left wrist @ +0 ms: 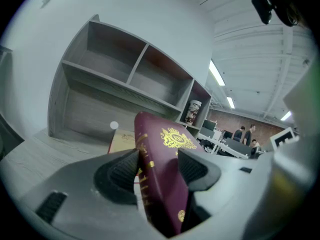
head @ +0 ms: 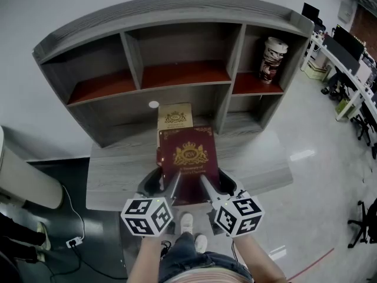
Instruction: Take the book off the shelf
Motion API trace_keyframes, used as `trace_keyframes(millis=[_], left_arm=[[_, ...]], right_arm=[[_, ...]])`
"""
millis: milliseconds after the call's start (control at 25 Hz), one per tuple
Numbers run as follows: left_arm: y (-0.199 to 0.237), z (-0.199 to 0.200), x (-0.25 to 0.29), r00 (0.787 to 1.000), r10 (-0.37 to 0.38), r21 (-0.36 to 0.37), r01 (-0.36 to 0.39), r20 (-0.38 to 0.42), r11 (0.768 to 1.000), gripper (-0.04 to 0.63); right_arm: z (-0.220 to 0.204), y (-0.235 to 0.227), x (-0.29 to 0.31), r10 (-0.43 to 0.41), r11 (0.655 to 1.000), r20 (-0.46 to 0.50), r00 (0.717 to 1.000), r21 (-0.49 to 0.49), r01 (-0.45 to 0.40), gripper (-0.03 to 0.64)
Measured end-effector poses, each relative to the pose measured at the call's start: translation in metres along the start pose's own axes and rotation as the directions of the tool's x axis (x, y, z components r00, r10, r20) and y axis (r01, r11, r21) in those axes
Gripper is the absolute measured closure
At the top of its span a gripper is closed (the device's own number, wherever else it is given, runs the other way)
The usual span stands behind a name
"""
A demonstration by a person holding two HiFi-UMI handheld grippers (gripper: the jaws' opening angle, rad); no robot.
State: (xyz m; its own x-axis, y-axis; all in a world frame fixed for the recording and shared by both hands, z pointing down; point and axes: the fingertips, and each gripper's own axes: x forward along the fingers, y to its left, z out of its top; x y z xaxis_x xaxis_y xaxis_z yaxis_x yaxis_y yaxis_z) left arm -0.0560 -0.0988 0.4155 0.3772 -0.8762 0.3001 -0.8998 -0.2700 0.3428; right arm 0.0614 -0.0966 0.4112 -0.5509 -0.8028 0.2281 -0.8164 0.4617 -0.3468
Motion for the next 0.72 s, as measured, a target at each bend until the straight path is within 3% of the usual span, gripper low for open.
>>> trace_keyframes(millis=[720], left_arm=[[-0.006,-0.011,-0.021,1.0,0.001,-0.005,-0.001,0.007,1.0,0.349]], right_arm=[[-0.01,0.012,-0.02,-0.005,1.0,0.009,1.0,-0.012,0.005,0.423]])
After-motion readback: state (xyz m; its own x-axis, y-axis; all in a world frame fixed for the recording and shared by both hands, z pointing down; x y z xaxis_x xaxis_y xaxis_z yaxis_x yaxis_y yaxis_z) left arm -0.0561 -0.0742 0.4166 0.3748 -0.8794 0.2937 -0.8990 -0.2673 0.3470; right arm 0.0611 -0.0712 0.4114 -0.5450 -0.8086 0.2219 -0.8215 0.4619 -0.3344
